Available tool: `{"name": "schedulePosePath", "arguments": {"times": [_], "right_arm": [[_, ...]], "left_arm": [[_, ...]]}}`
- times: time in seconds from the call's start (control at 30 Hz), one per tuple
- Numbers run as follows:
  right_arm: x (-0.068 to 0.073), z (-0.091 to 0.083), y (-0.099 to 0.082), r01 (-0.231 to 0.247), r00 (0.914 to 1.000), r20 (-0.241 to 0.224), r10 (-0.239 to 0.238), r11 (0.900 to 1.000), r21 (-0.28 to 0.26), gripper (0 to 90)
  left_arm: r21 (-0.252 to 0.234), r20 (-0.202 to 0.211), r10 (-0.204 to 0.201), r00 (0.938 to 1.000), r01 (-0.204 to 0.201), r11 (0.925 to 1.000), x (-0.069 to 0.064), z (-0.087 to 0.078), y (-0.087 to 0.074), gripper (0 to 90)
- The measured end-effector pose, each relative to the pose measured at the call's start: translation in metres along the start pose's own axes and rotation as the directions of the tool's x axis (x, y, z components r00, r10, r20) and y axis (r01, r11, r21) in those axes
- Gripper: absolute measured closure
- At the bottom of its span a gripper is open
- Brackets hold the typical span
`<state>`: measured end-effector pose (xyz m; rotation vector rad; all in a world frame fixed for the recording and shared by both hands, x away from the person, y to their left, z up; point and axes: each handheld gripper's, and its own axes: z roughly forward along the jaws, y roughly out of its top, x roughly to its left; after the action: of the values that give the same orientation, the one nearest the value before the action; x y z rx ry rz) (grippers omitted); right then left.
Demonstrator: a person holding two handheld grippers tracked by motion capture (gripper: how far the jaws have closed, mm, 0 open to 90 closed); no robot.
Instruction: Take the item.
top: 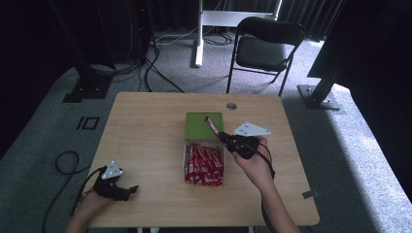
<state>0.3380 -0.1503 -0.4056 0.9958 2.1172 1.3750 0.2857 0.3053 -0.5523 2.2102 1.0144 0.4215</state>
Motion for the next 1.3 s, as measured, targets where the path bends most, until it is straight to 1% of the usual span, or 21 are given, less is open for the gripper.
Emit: {"name": "schedulePosePath", "arguments": {"times": [0.03,0.07,0.1,0.17,0.2,0.23,0.3,0.33,0.4,0.47,0.53,0.67,0.73,0.8,0.87,0.9,1.03,1.17,1.2,1.23,1.3], "right_arm": [[-0.004,0.001,-0.002,-0.020,0.9997,0.012,0.020,0.9997,-0.013,88.3],[-0.006,0.002,-0.003,-0.020,0.9993,0.032,0.020,0.9998,0.006,88.4],[-0.010,0.003,-0.005,-0.043,0.9978,0.050,0.044,0.9989,-0.019,88.4],[-0.016,0.007,-0.010,-0.070,0.9946,0.076,0.071,0.9975,-0.012,88.4],[-0.018,0.008,-0.013,-0.082,0.9912,0.102,0.085,0.9963,-0.026,88.5],[-0.021,0.010,-0.015,-0.079,0.9882,0.131,0.080,0.9968,-0.014,88.4],[-0.029,0.013,-0.023,-0.139,0.9785,0.148,0.144,0.9893,-0.046,88.4],[-0.031,0.016,-0.026,-0.128,0.9761,0.174,0.130,0.9915,-0.024,88.4],[-0.038,0.021,-0.035,-0.172,0.9668,0.185,0.176,0.9844,-0.035,88.4],[-0.041,0.027,-0.042,-0.190,0.9608,0.202,0.190,0.9816,-0.017,88.3],[-0.045,0.035,-0.053,-0.224,0.9513,0.217,0.219,0.9745,-0.001,88.3],[-0.049,0.048,-0.070,-0.289,0.9333,0.226,0.279,0.9574,0.009,88.3],[-0.049,0.055,-0.078,-0.309,0.9295,0.222,0.294,0.9505,0.033,88.4],[-0.049,0.061,-0.084,-0.327,0.9222,0.236,0.306,0.9438,0.051,88.3],[-0.049,0.067,-0.090,-0.354,0.9135,0.236,0.331,0.9332,0.061,88.3],[-0.049,0.070,-0.093,-0.352,0.9147,0.238,0.326,0.9329,0.075,88.3],[-0.048,0.076,-0.099,-0.376,0.9080,0.236,0.346,0.9214,0.096,88.2],[-0.049,0.082,-0.105,-0.390,0.9070,0.229,0.354,0.9107,0.137,87.9],[-0.049,0.083,-0.107,-0.401,0.9037,0.221,0.367,0.9062,0.135,87.9],[-0.049,0.084,-0.108,-0.398,0.9038,0.230,0.361,0.9065,0.141,87.6],[-0.050,0.086,-0.111,-0.408,0.9002,0.231,0.369,0.9008,0.150,87.4]], "left_arm": [[0.000,-0.001,0.000,1.0000,0.000,1.0000,0.000,0.000,0.000,1.5],[-0.001,-0.001,0.000,1.0000,0.000,1.0000,0.000,0.000,0.000,1.4],[-0.001,0.000,0.001,1.0000,-0.001,1.0000,0.000,0.000,0.000,1.5],[0.000,0.000,0.001,1.0000,-0.001,1.0000,0.000,0.000,0.000,1.4],[0.000,0.000,0.001,1.0000,-0.001,1.0000,0.000,0.000,0.000,1.5],[0.000,0.000,0.001,1.0000,-0.001,1.0000,0.000,0.000,0.000,1.4],[-0.001,0.000,0.000,1.0000,0.000,1.0000,0.000,0.000,0.000,1.5],[0.000,0.000,0.001,1.0000,-0.001,1.0000,0.000,0.000,0.000,1.5],[0.000,0.000,0.000,1.0000,0.000,1.0000,0.000,0.000,0.000,1.5],[0.000,0.000,0.000,1.0000,0.000,1.0000,0.000,0.000,0.000,1.4],[0.000,0.000,-0.001,1.0000,0.001,1.0000,0.000,0.000,0.000,1.5],[0.001,0.000,0.000,1.0000,0.000,1.0000,0.000,0.000,0.000,1.4],[0.001,0.000,-0.001,1.0000,0.001,1.0000,0.000,0.000,0.000,1.5],[0.000,0.000,-0.001,1.0000,0.001,1.0000,0.000,0.000,0.000,1.5],[0.000,0.000,-0.001,1.0000,0.001,1.0000,0.000,0.000,0.000,1.5],[0.000,0.000,-0.001,1.0000,0.001,1.0000,0.000,0.000,0.000,1.4],[0.000,0.000,-0.001,1.0000,0.001,1.0000,0.000,0.000,0.000,1.5],[0.000,0.000,-0.001,1.0000,0.001,1.0000,0.000,0.000,0.000,1.5],[0.000,0.000,-0.001,1.0000,0.001,1.0000,0.000,0.000,0.000,1.5],[0.000,0.000,-0.001,1.0000,0.001,1.0000,0.000,0.000,0.000,1.5],[0.000,0.000,-0.001,1.0000,0.001,1.0000,0.000,0.000,0.000,1.5]]}}
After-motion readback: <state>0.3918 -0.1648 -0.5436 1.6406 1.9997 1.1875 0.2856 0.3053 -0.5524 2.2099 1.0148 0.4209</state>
